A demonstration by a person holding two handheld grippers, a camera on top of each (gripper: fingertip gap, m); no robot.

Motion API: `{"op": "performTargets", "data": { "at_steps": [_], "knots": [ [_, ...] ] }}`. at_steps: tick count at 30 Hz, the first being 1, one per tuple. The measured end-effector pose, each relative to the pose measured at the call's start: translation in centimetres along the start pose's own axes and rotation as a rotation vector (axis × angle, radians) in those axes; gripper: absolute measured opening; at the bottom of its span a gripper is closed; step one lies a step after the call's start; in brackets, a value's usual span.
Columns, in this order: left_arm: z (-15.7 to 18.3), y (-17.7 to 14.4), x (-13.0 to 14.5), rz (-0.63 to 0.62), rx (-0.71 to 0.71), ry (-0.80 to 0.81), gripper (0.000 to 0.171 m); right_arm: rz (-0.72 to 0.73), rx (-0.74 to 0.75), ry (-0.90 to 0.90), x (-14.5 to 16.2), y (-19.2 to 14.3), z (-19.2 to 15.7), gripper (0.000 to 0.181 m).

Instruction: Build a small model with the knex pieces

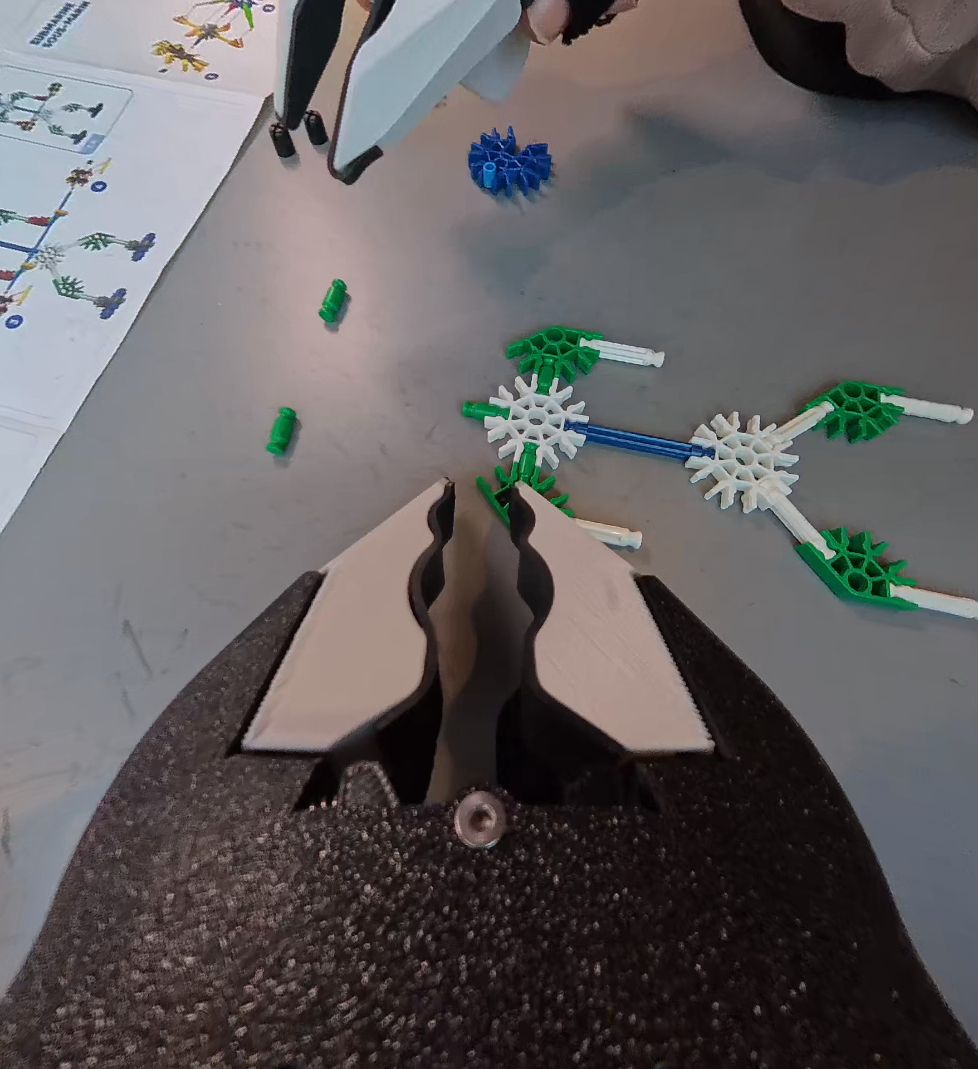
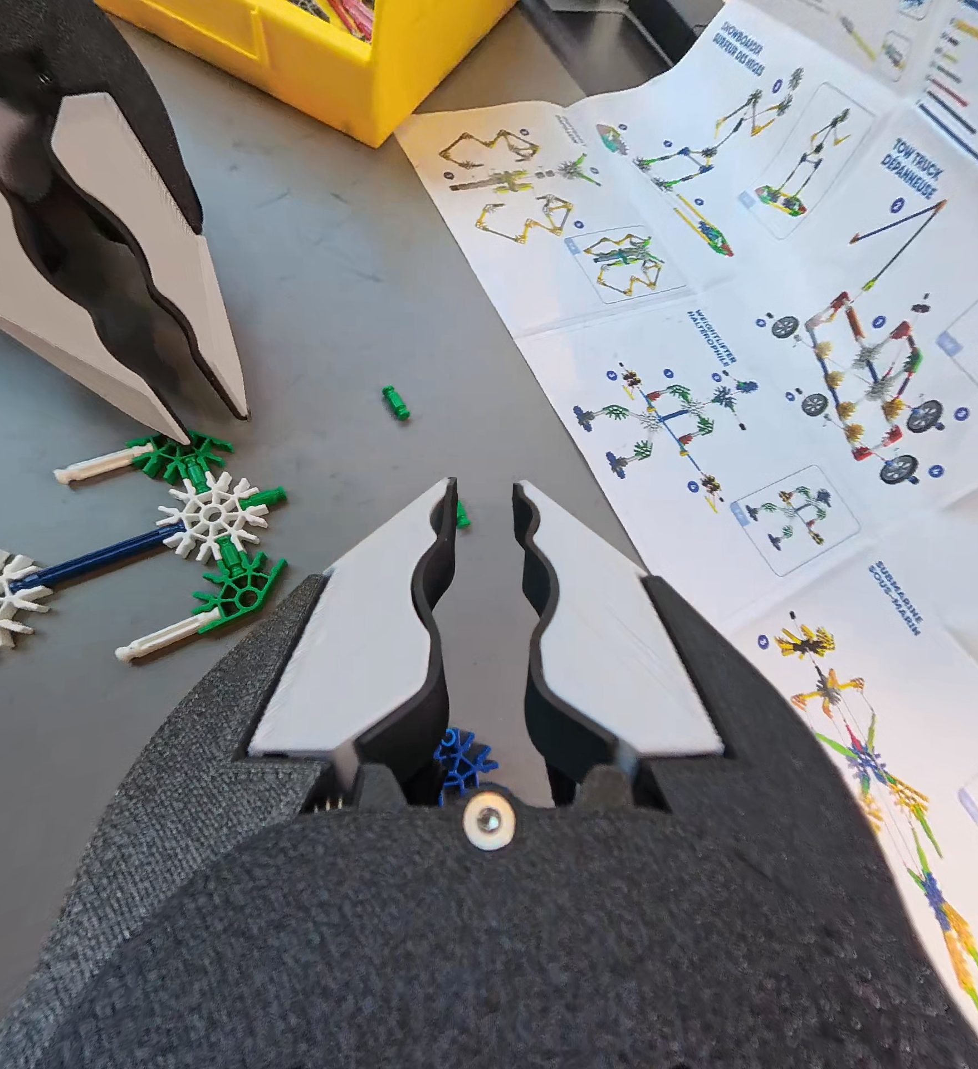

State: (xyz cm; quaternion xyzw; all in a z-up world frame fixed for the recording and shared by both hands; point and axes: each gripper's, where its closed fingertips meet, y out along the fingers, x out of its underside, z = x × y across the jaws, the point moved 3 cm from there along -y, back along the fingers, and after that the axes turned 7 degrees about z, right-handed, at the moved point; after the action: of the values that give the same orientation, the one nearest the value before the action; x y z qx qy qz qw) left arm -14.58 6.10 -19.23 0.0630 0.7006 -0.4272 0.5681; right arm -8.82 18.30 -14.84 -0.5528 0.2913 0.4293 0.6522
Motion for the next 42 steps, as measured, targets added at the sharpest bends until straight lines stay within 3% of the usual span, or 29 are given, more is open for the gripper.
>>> {"op": "performTargets", "data": {
  "at_steps": [5, 10, 17, 21, 24, 33, 42],
  "knots": [
    [-0.9, -0.3, -0.5, 0.04, -0.05, -0.01, 0.017, -0.055, 0.004, -0.044, 1.6, -2.0, 1.4, 0.032],
    [-1.5, -0.5, -0.6, 0.058, -0.079, -0.025, 0.017, -0.159, -0.166, 0.041, 4.7, -4.9, 1.0, 0.053],
    [0.4, -0.1, -1.0, 0.063, 0.041, -0.041, 0.03, -0.29, -0.304, 0.059, 7.1, -6.5, -0.8, 0.055],
    [1.4, 0.8, -0.1, -0.012, 0.053, 0.033, 0.035, -0.351, -0.325, 0.057, 8.2, -6.0, -1.4, 0.049],
    [1.6, 0.9, 0.1, -0.035, 0.054, 0.056, 0.032, -0.342, -0.302, 0.048, 8.1, -5.6, -1.2, 0.036],
    [1.8, 0.8, 0.2, -0.034, 0.084, 0.06, 0.031, -0.22, -0.386, -0.001, 5.8, -4.0, -3.7, 0.036],
    [2.3, 0.5, -0.4, 0.003, 0.13, 0.029, 0.032, -0.042, -0.363, -0.082, 3.2, -2.7, -4.6, 0.037]
  ]
}}
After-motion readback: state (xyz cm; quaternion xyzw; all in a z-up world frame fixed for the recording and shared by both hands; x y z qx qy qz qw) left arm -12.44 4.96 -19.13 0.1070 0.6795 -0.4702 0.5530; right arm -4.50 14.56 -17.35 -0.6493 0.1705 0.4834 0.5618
